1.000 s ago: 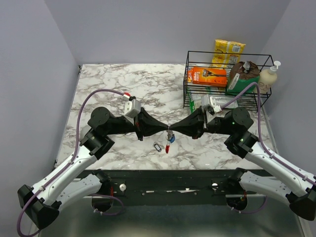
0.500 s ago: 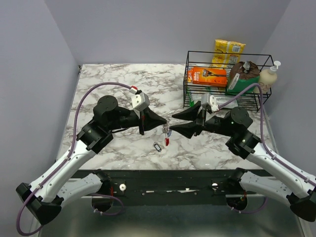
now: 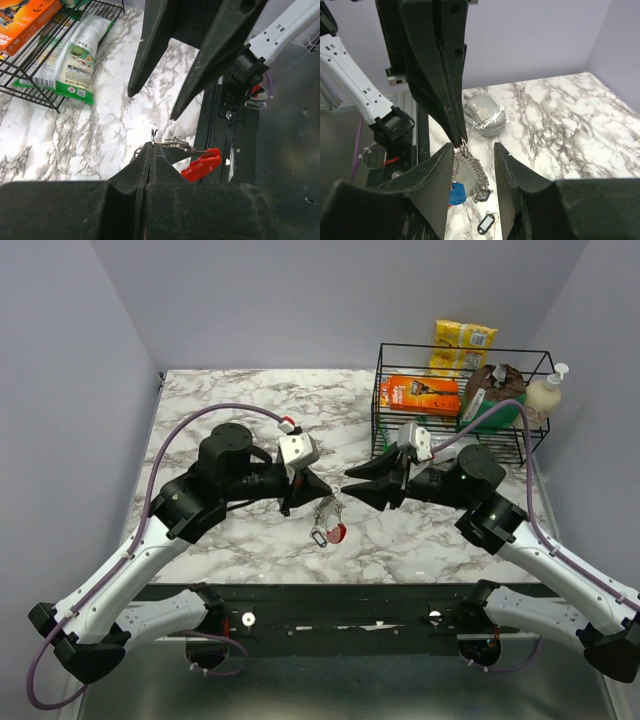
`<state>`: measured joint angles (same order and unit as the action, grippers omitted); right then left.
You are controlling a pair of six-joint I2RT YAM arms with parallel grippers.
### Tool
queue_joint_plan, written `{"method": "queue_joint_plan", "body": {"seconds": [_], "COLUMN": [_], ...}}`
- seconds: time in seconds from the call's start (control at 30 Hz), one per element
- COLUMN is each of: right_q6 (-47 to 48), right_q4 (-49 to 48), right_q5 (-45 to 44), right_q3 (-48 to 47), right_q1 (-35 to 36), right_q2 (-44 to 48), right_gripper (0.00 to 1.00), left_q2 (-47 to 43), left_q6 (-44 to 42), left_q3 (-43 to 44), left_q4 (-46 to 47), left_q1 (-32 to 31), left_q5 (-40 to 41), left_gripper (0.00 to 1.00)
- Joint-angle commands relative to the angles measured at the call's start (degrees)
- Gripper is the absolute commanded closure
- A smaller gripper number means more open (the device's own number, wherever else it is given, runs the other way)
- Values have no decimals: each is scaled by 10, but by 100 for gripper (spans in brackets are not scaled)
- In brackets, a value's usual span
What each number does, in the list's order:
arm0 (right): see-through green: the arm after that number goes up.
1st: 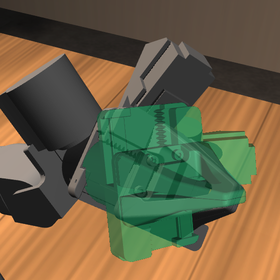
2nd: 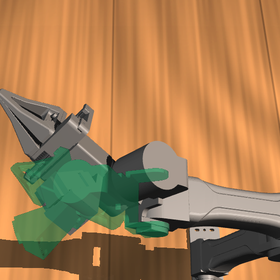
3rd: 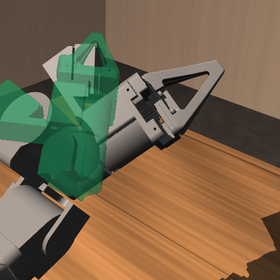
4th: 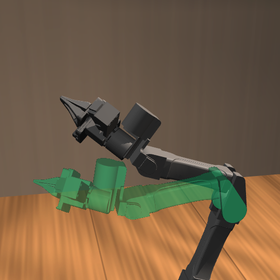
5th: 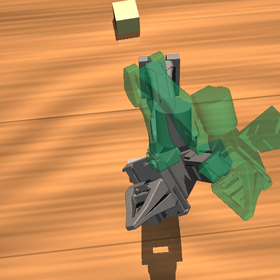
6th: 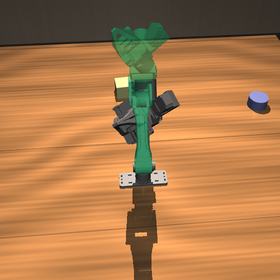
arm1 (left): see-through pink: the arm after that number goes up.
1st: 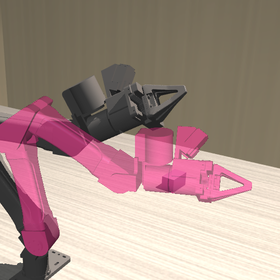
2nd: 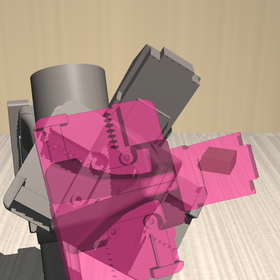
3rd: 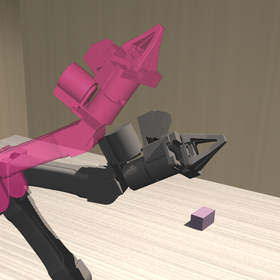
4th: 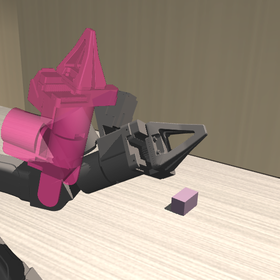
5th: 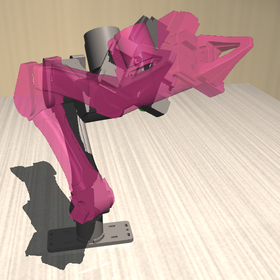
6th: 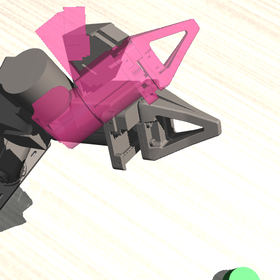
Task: Put the keys on the keyring
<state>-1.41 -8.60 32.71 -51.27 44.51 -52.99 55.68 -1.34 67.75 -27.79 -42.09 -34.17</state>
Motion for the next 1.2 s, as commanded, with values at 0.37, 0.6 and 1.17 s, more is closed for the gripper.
{"method": "queue_joint_plan", "body": {"seconds": [0.37, 0.6, 1.17], "right_q6": [36, 51, 61], "right_q4": [49, 68, 84], "right_q5": [133, 138, 134], "right_q3": [-31, -32, -40], "right_q1": [-2, -2, -2], "right_q2": [-39, -49, -58], "right_gripper": [74, 86, 82], "left_q2": [8, 6, -7], "left_q6": [-27, -21, -19], "left_q3": [27, 24, 20], "left_q4": [-47, -39, -32], "left_q1": [-48, -55, -59], "left_q5": [45, 46, 52], "left_gripper": [100, 100, 100]}}
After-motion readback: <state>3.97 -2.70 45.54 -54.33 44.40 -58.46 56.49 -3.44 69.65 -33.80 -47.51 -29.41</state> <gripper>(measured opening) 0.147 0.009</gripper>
